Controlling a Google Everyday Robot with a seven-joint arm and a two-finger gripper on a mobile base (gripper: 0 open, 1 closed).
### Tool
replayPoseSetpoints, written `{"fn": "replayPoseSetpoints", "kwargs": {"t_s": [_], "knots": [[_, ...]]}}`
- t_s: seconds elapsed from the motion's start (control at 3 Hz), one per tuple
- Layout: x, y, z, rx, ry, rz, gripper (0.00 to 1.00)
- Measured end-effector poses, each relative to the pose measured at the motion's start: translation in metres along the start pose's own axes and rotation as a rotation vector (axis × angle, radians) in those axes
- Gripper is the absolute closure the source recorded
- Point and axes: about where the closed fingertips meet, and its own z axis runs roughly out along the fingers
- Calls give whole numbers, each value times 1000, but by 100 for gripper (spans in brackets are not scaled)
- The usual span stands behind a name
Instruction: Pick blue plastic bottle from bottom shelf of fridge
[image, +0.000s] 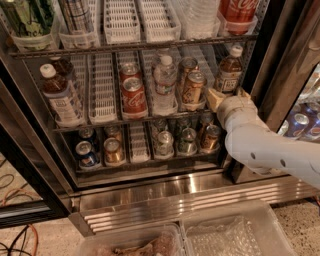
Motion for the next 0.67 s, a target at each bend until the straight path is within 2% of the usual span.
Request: {"fn": "replayPoseSetpoints", "kwargs": {"t_s": [0.67], "knots": [[-15, 3, 9, -4, -28, -4, 35]]}}
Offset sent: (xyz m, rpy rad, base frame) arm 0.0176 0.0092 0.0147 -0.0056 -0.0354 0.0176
